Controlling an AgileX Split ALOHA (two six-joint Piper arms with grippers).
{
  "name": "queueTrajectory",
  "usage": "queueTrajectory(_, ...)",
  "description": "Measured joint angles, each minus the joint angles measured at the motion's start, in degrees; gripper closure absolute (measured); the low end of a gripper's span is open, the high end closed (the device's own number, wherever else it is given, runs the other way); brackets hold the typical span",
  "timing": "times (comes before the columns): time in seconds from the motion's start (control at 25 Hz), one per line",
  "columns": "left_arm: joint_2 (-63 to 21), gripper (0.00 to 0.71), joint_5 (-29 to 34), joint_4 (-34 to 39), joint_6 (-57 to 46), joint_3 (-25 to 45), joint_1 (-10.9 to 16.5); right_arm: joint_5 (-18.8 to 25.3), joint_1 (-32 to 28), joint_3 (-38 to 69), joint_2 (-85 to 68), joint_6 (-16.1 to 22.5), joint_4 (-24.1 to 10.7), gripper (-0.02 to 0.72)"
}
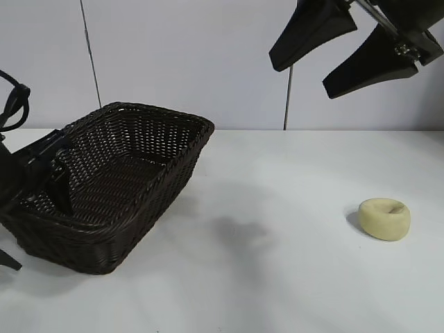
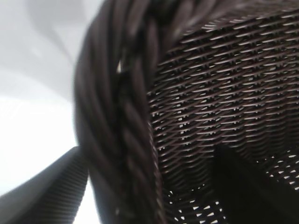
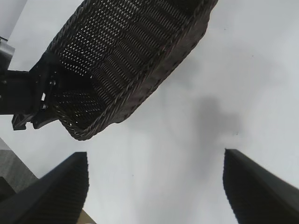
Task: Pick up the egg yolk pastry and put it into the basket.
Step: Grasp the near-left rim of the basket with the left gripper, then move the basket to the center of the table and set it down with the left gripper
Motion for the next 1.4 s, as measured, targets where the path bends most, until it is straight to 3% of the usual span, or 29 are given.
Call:
queueTrajectory(0.2, 0.0, 0.528, 0.3, 0.0, -0.5, 0.0, 0.0, 0.0, 0.0, 0.0, 0.0, 0.0, -0.1, 0.136)
queueTrajectory(0.28, 0.0, 0.609, 0.1, -0.5, -2.3, -0.1, 0.0, 0.0, 0.0, 0.0, 0.0, 0.1, -0.1, 0.136)
queueTrajectory(0.96, -3.3, 0.611, 7.9, -0.2, -0.8, -4.9, -0.1, 0.1, 0.0, 0.0, 0.0, 0.2, -0.3, 0.136)
queueTrajectory(1.12, -4.6, 0.611, 8.5, -3.7, 4.9, -6.2, 0.5, 0.1, 0.0, 0.0, 0.0, 0.2, -0.3, 0.136)
queueTrajectory(1.4, -4.8, 0.611, 12.3, -14.0, 24.3, -8.5, 5.4, 0.1, 0.0, 0.0, 0.0, 0.2, -0.3, 0.136)
